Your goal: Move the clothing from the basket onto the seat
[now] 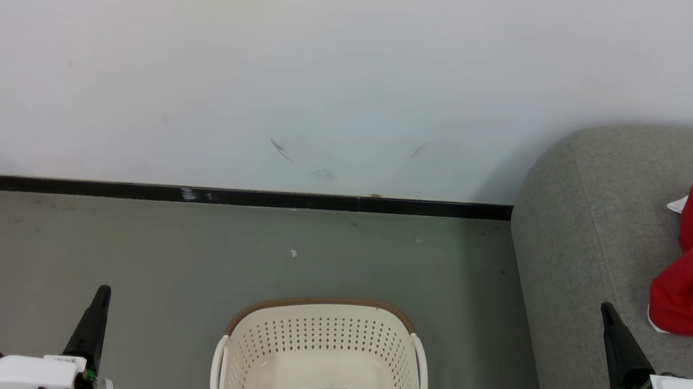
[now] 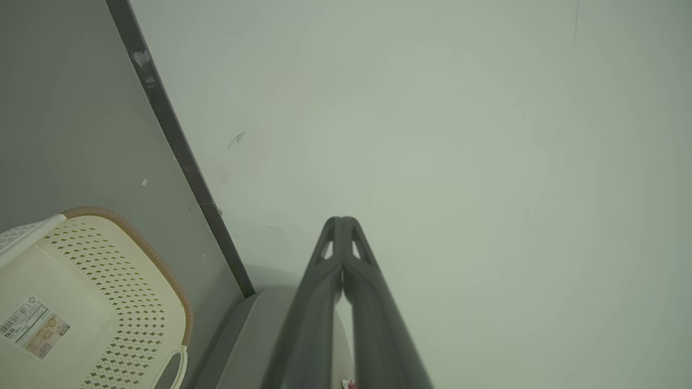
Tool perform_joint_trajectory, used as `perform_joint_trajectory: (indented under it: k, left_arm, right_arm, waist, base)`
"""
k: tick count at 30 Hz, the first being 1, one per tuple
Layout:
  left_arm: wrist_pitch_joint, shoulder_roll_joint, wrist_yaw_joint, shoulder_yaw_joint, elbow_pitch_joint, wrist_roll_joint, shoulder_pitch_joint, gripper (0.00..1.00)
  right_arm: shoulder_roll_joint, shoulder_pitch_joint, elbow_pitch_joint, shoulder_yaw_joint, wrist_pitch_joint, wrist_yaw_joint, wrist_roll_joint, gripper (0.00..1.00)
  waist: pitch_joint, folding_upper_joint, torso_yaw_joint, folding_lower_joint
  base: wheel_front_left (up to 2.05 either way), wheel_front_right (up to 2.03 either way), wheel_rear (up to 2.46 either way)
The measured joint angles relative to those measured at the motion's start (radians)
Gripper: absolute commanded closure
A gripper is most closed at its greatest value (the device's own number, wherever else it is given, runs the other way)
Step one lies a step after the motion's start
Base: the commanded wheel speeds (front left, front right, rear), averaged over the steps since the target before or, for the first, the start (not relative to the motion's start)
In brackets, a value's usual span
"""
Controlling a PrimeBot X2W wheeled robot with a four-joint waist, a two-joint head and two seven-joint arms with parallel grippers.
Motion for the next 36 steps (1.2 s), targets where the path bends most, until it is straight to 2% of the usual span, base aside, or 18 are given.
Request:
perform_joint_trajectory:
  k: [36]
  left_arm:
    - [0.000, 0.000, 0.000, 0.000, 0.005, 0.000, -0.003, 1.00]
  right_arm:
    - [-0.001, 0.000, 0.000, 0.001, 0.000, 0.000, 0.000, 1.00]
  waist:
    - [0.000, 0.0000, 0.000, -0.0001]
  base:
    - [0.00, 0.00, 0.00]
